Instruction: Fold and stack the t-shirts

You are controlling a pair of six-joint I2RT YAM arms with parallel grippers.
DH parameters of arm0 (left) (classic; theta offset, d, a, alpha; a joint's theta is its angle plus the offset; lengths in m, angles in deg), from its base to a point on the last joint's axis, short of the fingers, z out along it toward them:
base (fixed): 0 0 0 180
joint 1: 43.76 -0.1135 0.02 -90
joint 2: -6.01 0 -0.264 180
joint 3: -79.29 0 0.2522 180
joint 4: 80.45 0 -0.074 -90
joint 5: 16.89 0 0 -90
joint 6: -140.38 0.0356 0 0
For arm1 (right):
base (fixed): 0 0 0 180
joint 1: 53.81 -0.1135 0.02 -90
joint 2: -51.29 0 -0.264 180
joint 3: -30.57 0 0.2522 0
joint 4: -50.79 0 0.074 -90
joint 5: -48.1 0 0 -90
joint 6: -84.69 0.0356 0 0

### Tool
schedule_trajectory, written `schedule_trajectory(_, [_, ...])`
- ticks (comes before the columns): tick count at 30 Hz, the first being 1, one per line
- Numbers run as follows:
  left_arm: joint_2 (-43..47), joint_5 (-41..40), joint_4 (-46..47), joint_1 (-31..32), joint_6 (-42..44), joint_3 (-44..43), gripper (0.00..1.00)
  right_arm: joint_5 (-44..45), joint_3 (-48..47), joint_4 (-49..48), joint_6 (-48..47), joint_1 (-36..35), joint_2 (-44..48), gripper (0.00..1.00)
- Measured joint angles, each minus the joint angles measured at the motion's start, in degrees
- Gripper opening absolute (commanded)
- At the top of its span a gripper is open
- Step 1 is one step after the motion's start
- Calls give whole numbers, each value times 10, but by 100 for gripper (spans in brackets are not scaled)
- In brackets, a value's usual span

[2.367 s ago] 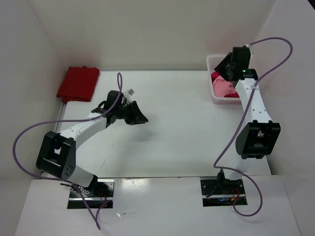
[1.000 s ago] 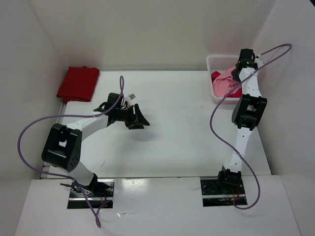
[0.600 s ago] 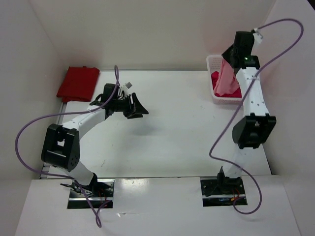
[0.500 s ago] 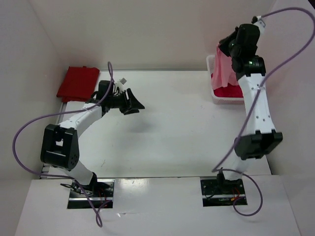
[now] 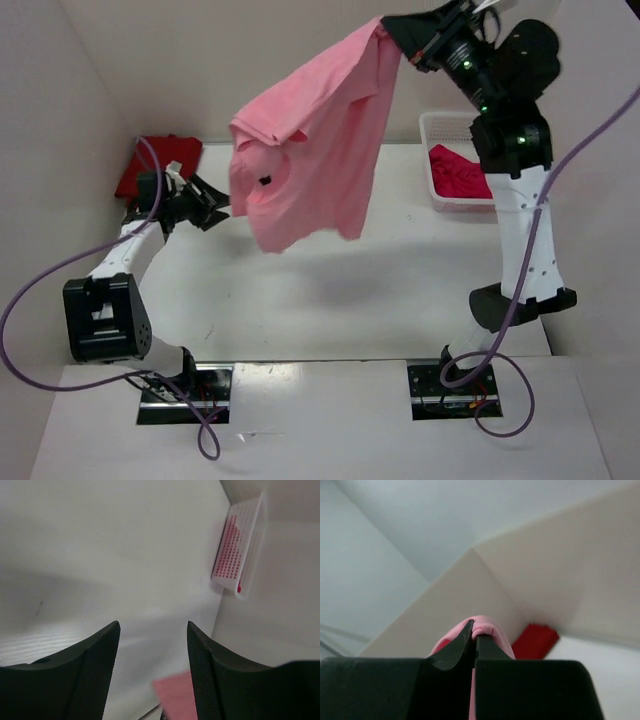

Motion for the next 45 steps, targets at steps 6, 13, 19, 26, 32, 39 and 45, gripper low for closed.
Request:
schedule_trajectory(6, [61,-33,-16,-60,6,37,64,-39,379,-93,26,4,9,0])
schedule_trajectory(13, [38,-60,-35,-55,49,37,64,1,685,-41,62,40,-105,54])
schedule_trajectory(19, [31,-133,-81,1,106,38,64,75,702,-3,15,33,-28,33])
schedule_trajectory(26, [16,-183,-117,56,143,68,64,90,687,25,-47,-124,22,33])
schedule_trajectory(32, [-12,-214,-150,90,153,92,64,47,719,41,-69,-269,-61,65])
schedule_trajectory(39, [-58,-221,-150,144,161,92,52,50,700,45,-66,-255,-122,54])
schedule_trajectory(45, [-65,-238,-142,155,152,91,35,58,651,42,-59,-253,-156,55])
